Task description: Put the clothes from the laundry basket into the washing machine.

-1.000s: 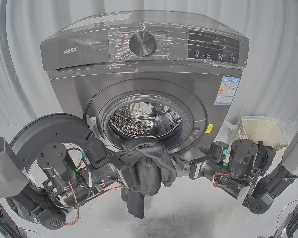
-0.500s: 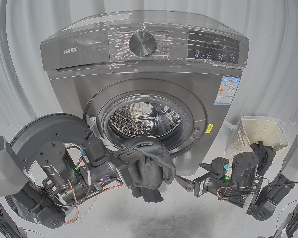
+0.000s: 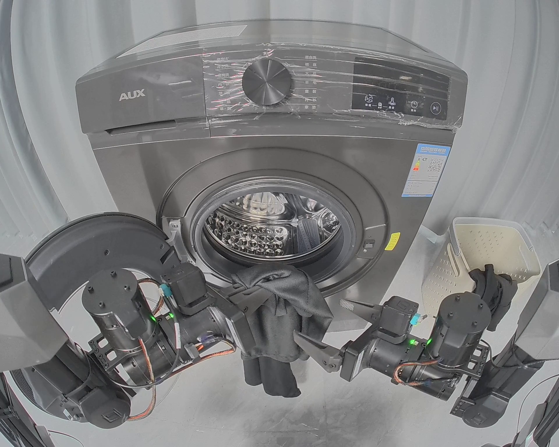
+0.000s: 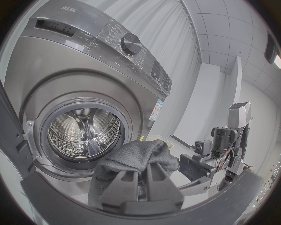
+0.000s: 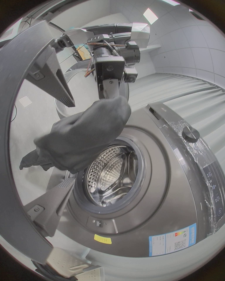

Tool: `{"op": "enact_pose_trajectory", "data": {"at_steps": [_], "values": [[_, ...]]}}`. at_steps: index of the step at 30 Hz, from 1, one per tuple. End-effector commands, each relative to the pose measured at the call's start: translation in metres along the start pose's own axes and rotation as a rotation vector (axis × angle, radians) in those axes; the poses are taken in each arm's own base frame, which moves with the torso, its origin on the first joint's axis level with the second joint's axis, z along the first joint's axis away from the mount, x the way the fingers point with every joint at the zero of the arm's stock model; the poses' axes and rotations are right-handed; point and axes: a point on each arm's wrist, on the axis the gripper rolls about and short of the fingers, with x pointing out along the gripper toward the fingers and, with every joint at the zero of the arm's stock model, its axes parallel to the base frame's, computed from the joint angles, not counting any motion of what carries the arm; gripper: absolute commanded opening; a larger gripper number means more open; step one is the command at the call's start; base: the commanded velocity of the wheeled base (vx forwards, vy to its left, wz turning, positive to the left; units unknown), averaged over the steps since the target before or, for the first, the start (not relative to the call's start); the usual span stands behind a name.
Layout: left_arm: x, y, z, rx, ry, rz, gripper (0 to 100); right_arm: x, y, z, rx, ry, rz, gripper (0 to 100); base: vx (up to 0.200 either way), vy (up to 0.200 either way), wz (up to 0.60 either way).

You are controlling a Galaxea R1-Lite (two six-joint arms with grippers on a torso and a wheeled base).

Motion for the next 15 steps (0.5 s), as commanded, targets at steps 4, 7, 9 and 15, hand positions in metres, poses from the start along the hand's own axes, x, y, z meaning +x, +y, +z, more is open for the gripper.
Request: {"op": "enact_pose_trajectory", "data": {"at_steps": [4, 7, 9, 15], "values": [[0.002, -0.001, -0.003, -0.004, 0.007, -0.006, 0, 0.019, 0.005, -0.011, -0.003, 0.004, 0.03, 100, 0.0, 0.0, 0.0], [0.002, -0.001, -0.002, -0.002, 0.004, -0.005, 0, 0.025, 0.005, -0.01, -0.004, -0.006, 0.026, 100, 0.0, 0.0, 0.0], [0.002, -0.002, -0.001, -0.003, 0.002, -0.007, 0, 0.03, 0.005, -0.009, -0.007, -0.022, 0.025, 100, 0.0, 0.0, 0.0], [0.002, -0.003, 0.001, -0.005, -0.007, -0.012, 0, 0.039, 0.005, -0.004, -0.017, -0.055, -0.003, 100, 0.0, 0.0, 0.0]]}}
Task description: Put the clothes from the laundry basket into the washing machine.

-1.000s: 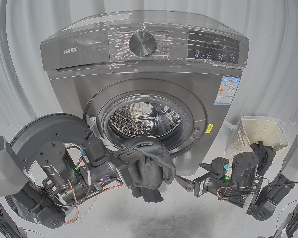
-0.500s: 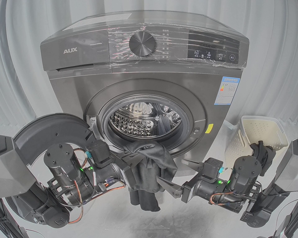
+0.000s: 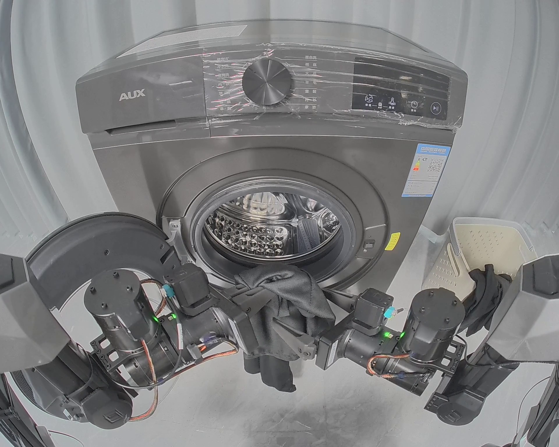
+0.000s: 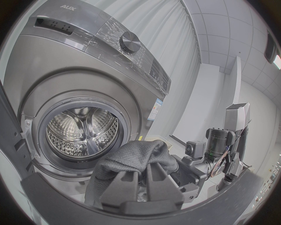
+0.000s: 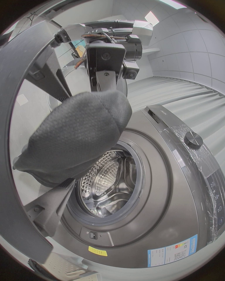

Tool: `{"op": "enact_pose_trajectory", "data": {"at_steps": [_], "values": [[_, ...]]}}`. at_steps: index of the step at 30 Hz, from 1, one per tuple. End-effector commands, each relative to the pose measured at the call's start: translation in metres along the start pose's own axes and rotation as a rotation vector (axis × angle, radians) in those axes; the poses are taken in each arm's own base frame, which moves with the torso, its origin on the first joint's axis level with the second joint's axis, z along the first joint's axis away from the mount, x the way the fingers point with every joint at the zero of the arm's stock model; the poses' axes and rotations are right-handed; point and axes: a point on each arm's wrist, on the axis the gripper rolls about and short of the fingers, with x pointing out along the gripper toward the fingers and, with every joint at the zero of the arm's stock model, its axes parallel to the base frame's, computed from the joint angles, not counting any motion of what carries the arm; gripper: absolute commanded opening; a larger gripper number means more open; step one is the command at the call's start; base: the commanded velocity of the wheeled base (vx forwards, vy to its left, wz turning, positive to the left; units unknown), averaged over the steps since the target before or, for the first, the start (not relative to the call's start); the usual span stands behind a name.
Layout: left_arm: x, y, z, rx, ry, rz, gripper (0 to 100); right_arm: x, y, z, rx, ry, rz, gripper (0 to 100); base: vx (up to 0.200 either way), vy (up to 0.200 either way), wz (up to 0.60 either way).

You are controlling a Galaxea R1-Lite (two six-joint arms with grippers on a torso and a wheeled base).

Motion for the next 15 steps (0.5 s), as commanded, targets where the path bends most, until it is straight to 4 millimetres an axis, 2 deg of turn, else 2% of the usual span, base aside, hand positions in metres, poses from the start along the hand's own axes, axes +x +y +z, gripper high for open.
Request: {"op": "enact_pose_trajectory", "data": {"at_steps": [1, 9, 14, 15], "values": [[0.0, -0.001, 0.002, 0.0, -0.008, -0.004, 0, 0.005, 0.0, -0.003, -0.001, -0.001, -0.011, 0, 0.0, 0.0, 0.0], [0.002, 0.001, -0.001, -0.021, 0.0, 0.006, 0, 0.004, 0.001, 0.002, 0.002, -0.019, -0.009, 0, 0.0, 0.0, 0.0], [-0.001, 0.003, -0.003, -0.027, 0.012, 0.022, 0, -0.002, 0.002, 0.012, 0.004, -0.045, -0.007, 0, 0.0, 0.0, 0.0], [-0.001, 0.003, -0.003, -0.029, 0.012, 0.02, 100, -0.003, 0.001, 0.015, 0.004, -0.054, -0.011, 0, 0.0, 0.0, 0.0]]}}
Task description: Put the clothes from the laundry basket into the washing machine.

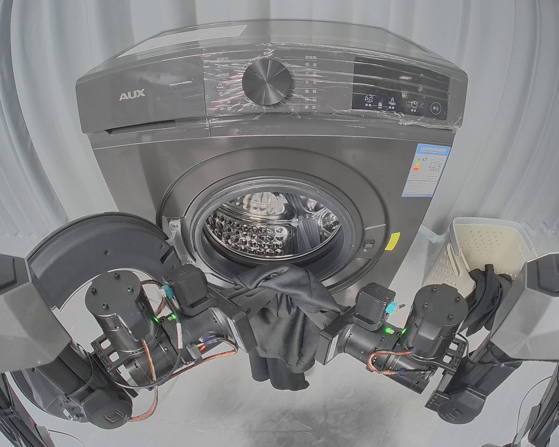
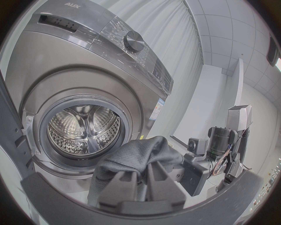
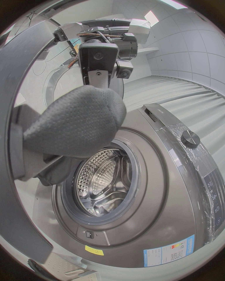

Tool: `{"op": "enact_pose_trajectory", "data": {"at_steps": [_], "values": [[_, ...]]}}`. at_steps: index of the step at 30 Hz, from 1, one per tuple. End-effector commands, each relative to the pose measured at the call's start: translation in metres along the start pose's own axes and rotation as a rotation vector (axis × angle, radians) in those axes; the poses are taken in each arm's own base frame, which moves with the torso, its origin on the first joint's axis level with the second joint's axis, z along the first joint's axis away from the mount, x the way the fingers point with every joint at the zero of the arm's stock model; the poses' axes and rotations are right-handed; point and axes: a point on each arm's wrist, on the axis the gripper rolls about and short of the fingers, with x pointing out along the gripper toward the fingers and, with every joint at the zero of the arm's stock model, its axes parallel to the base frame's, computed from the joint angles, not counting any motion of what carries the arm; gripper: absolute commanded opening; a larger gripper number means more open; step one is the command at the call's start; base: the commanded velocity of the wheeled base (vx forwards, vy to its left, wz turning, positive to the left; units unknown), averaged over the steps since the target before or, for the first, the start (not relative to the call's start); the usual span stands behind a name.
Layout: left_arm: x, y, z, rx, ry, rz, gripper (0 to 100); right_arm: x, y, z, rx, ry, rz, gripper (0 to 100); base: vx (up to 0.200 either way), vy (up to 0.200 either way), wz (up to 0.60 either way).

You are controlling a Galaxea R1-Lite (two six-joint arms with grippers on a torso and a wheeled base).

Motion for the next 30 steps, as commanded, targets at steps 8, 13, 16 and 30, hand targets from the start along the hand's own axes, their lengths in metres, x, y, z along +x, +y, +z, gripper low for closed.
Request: {"op": "enact_pose_trajectory", "data": {"at_steps": [8, 13, 16, 30], "values": [[-0.005, 0.007, 0.001, -0.035, -0.005, 0.053, 100, -0.012, -0.015, 0.036, 0.004, -0.112, -0.067, 0, 0.0, 0.0, 0.0], [-0.014, 0.011, -0.008, -0.043, 0.039, 0.078, 100, -0.015, -0.02, 0.049, 0.004, -0.16, -0.078, 0, 0.0, 0.0, 0.0], [-0.016, 0.012, -0.014, -0.047, 0.068, 0.088, 100, -0.012, -0.019, 0.054, 0.006, -0.181, -0.075, 0, 0.0, 0.0, 0.0], [-0.01, 0.013, -0.028, -0.058, 0.126, 0.059, 100, -0.011, -0.014, 0.052, 0.012, -0.176, -0.058, 0, 0.0, 0.0, 0.0]]}}
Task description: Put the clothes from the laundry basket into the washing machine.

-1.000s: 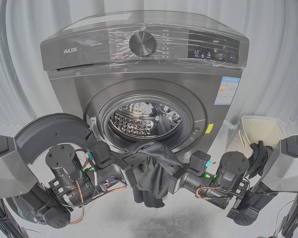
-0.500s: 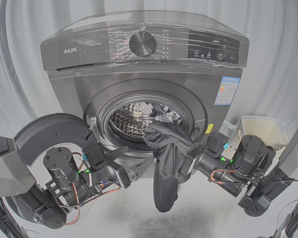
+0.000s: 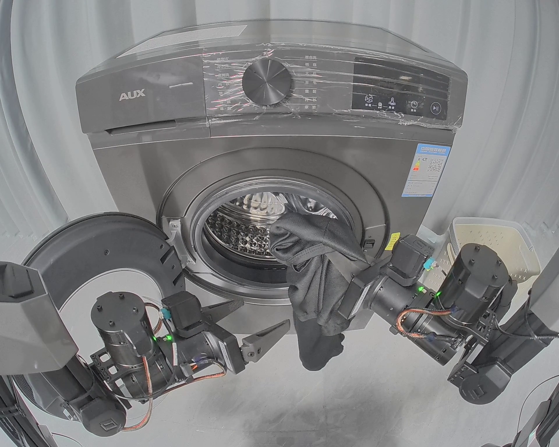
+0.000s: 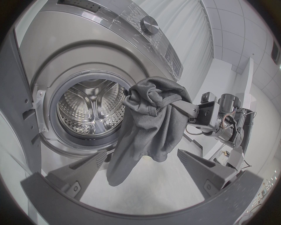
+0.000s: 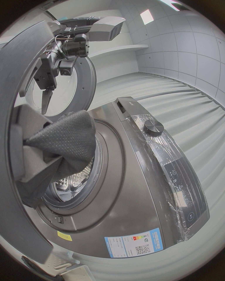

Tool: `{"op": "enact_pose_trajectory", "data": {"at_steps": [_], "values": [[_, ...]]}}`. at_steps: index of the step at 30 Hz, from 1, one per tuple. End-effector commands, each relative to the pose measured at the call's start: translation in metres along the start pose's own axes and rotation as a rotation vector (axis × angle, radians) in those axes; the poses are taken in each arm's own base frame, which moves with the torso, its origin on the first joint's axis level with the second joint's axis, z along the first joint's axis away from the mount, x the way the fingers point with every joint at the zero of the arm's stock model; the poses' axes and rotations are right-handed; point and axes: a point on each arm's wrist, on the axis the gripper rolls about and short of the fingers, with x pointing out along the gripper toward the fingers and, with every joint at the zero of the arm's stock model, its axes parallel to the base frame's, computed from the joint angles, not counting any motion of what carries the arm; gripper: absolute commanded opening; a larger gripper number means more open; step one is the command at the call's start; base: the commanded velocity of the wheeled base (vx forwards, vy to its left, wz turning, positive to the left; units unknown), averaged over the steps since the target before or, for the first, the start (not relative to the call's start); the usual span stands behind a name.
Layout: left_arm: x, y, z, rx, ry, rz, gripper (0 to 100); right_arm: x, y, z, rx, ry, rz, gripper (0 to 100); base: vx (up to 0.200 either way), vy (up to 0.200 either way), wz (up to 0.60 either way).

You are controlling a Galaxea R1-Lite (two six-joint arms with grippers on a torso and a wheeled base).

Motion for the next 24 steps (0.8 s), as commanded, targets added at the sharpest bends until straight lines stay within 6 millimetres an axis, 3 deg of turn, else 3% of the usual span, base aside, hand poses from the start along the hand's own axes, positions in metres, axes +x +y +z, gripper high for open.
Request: {"op": "enact_pose_trajectory", "data": {"at_steps": [1, 18, 19, 24], "values": [[0.014, 0.003, 0.001, 0.001, -0.018, -0.004, 100, -0.002, 0.001, -0.002, 0.0, 0.007, 0.005, 0, 0.0, 0.0, 0.0], [0.044, 0.01, 0.008, -0.014, -0.08, -0.014, 100, -0.004, 0.01, -0.004, 0.006, 0.018, 0.032, 0, 0.0, 0.0, 0.0], [0.045, 0.01, 0.007, -0.014, -0.079, -0.015, 0, -0.004, 0.011, -0.004, 0.006, 0.017, 0.034, 0, 0.0, 0.0, 0.0], [0.052, 0.009, 0.005, -0.01, -0.079, -0.025, 0, -0.004, 0.013, -0.005, 0.007, 0.02, 0.04, 0, 0.0, 0.0, 0.0]]}}
